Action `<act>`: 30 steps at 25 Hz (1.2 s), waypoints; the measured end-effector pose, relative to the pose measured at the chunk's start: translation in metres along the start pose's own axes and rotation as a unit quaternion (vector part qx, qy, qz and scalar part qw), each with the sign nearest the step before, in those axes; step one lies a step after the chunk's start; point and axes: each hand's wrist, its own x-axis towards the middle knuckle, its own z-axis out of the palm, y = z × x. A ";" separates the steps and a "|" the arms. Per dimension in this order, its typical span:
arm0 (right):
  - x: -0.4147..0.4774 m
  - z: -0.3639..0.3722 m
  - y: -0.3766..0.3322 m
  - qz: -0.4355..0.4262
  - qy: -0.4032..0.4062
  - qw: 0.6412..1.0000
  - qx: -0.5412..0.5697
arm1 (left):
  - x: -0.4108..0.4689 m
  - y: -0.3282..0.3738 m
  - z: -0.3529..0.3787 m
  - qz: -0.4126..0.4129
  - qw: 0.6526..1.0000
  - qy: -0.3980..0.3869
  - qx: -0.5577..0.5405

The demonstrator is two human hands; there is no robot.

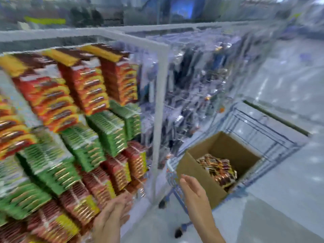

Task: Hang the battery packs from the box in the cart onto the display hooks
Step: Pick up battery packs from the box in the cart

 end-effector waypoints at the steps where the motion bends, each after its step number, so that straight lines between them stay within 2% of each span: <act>1: 0.008 -0.026 0.007 0.003 0.024 1.000 -0.003 | 0.011 -0.013 0.023 0.032 0.999 -0.017 0.002; 4: 0.034 -0.103 0.028 0.034 0.071 0.997 0.004 | 0.019 -0.030 0.103 0.033 0.994 -0.042 0.091; 6: 0.049 -0.144 0.040 0.056 0.092 0.994 0.000 | 0.025 -0.043 0.152 0.031 0.992 -0.028 0.122; 8: 0.062 -0.174 0.049 0.073 0.113 0.991 -0.005 | 0.034 -0.055 0.186 0.028 0.989 -0.006 0.145; 11: 0.081 -0.205 0.059 0.094 0.137 0.986 -0.017 | 0.040 -0.063 0.237 0.026 0.986 -0.022 0.165; 18: 0.129 -0.236 0.067 0.151 0.178 0.972 -0.011 | 0.099 -0.069 0.305 0.022 0.963 -0.088 0.253; 24: 0.204 -0.248 0.060 0.212 0.246 0.946 -0.005 | 0.210 -0.061 0.373 -0.023 0.947 -0.139 0.288; 30: 0.260 -0.241 0.075 0.268 0.258 0.928 0.031 | 0.322 -0.084 0.432 -0.055 0.930 -0.126 0.340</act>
